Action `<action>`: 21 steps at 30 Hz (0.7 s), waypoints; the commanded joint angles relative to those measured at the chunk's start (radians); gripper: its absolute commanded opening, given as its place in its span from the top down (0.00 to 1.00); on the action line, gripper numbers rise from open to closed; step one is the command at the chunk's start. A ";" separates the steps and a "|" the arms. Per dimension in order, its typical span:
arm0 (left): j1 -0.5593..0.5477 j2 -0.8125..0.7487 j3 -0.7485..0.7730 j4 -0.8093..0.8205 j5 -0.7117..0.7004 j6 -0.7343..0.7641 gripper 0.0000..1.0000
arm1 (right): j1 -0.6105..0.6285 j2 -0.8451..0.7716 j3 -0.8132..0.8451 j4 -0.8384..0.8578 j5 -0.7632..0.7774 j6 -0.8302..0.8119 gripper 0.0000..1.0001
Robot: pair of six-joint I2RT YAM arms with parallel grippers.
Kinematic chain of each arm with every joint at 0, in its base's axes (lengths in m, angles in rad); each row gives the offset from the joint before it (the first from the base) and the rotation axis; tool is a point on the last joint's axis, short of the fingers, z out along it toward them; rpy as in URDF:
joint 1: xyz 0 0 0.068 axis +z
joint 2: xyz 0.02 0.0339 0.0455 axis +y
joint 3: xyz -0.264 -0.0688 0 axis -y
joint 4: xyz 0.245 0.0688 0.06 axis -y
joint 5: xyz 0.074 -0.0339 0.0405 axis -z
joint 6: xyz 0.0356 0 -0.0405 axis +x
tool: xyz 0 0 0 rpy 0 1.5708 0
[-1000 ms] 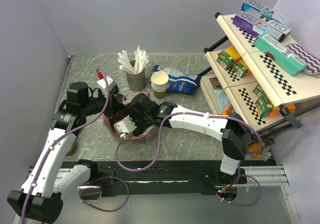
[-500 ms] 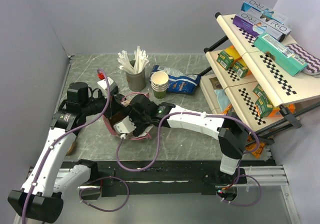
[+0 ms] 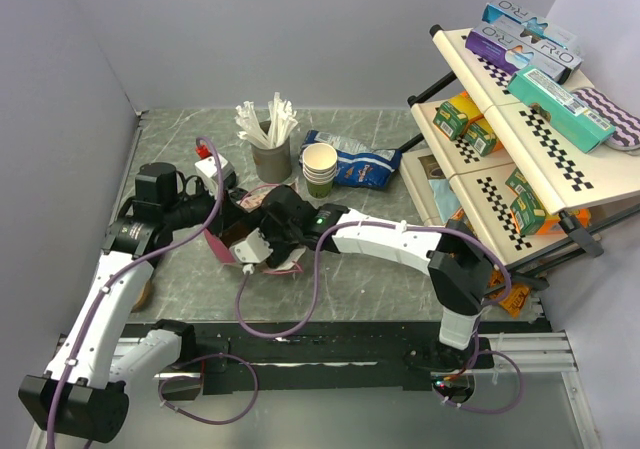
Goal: Pack the takeout coffee
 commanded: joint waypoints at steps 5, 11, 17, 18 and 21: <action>-0.007 -0.001 0.009 -0.079 0.094 -0.004 0.99 | -0.033 0.032 0.052 -0.032 -0.052 0.029 0.85; -0.005 -0.006 0.010 -0.085 0.100 -0.007 0.99 | -0.039 0.074 0.116 -0.133 -0.067 0.085 0.78; -0.002 -0.011 0.007 -0.082 0.100 -0.017 0.99 | -0.042 0.083 0.142 -0.179 -0.072 0.129 0.78; -0.004 -0.011 0.010 -0.080 0.098 -0.018 0.95 | -0.043 0.083 0.144 -0.183 -0.069 0.132 0.78; -0.002 -0.014 0.027 -0.079 0.086 -0.015 0.68 | -0.042 0.081 0.147 -0.186 -0.067 0.140 0.79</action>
